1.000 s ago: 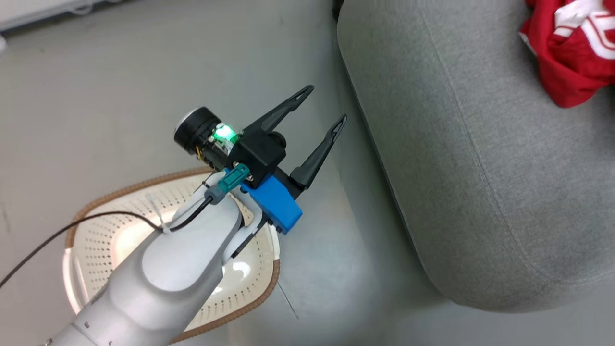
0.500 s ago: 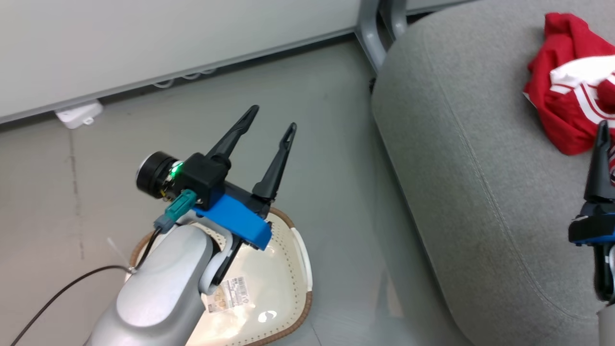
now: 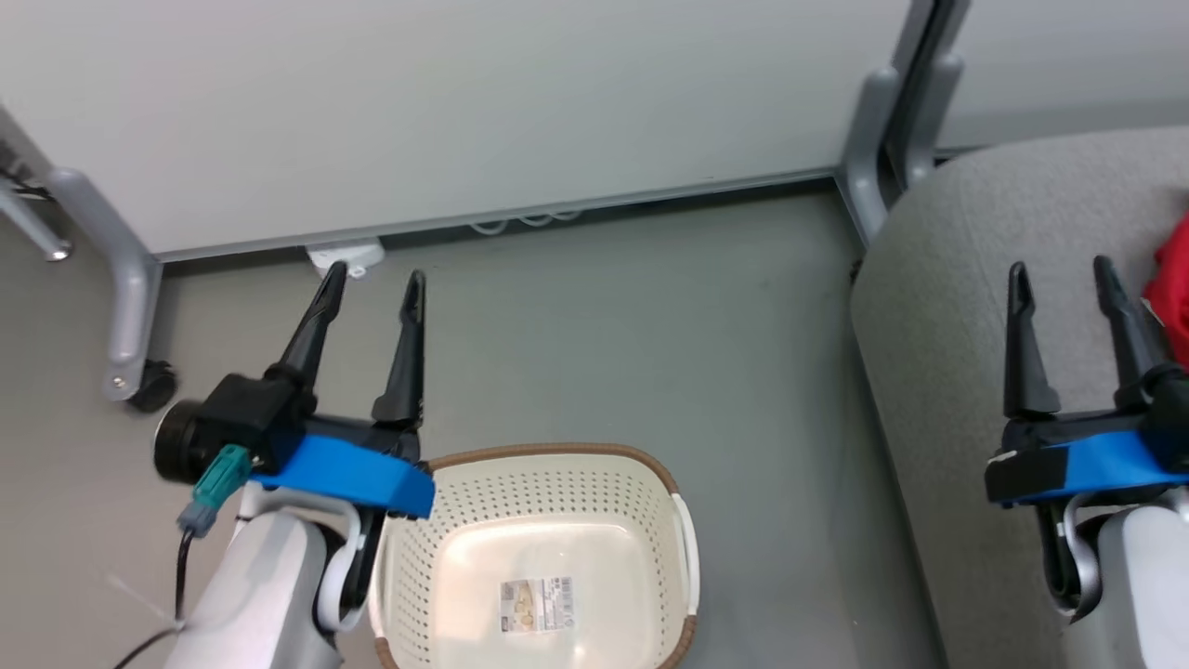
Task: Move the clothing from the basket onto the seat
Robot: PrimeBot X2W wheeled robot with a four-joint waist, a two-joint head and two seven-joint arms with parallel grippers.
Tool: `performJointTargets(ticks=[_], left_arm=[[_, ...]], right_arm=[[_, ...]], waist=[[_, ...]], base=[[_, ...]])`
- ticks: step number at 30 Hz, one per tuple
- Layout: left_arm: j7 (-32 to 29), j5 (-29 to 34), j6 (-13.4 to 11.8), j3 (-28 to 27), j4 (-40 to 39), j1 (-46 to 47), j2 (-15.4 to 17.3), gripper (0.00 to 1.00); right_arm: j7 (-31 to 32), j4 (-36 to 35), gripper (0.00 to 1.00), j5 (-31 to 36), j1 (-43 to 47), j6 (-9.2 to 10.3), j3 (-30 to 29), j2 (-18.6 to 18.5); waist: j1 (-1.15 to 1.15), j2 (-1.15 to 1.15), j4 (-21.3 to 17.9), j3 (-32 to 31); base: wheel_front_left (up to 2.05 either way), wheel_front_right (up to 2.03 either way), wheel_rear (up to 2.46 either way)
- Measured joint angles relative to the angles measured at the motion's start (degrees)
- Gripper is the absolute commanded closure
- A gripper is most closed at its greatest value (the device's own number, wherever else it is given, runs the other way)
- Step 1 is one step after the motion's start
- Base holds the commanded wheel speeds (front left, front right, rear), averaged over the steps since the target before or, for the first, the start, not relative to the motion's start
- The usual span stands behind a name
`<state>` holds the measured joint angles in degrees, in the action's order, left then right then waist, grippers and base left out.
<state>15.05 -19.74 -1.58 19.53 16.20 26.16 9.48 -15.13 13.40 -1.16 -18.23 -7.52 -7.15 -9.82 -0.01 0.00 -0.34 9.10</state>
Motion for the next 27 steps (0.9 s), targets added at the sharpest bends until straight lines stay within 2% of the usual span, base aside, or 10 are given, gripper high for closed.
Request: performJointTargets(ticks=[10, 19, 27], left_arm=[[0.00, 3.67, 2.31, -8.99, -0.03, -9.30, -2.55, 0.00], [0.00, 6.23, 5.30, -12.25, 0.67, -14.85, -4.89, 0.00], [0.00, 7.54, 6.77, -13.86, 1.53, -17.03, -6.03, 0.00]], right_arm=[[0.00, 1.56, 0.00, -1.45, 4.72, 0.00, 3.34, 2.48], [0.00, 3.14, 0.00, -2.98, 10.28, 0.00, 5.09, 4.47], [0.00, 3.53, 0.00, -3.48, 13.37, 0.00, 4.38, 5.70]], waist=[[0.00, 0.00, 4.38, -4.94], [0.00, 0.00, 5.99, -8.15], [0.01, 0.00, 5.88, -9.42]], base=[[0.00, 0.00, 0.00], [0.00, 0.00, 0.00], [0.00, 0.00, 0.00]])
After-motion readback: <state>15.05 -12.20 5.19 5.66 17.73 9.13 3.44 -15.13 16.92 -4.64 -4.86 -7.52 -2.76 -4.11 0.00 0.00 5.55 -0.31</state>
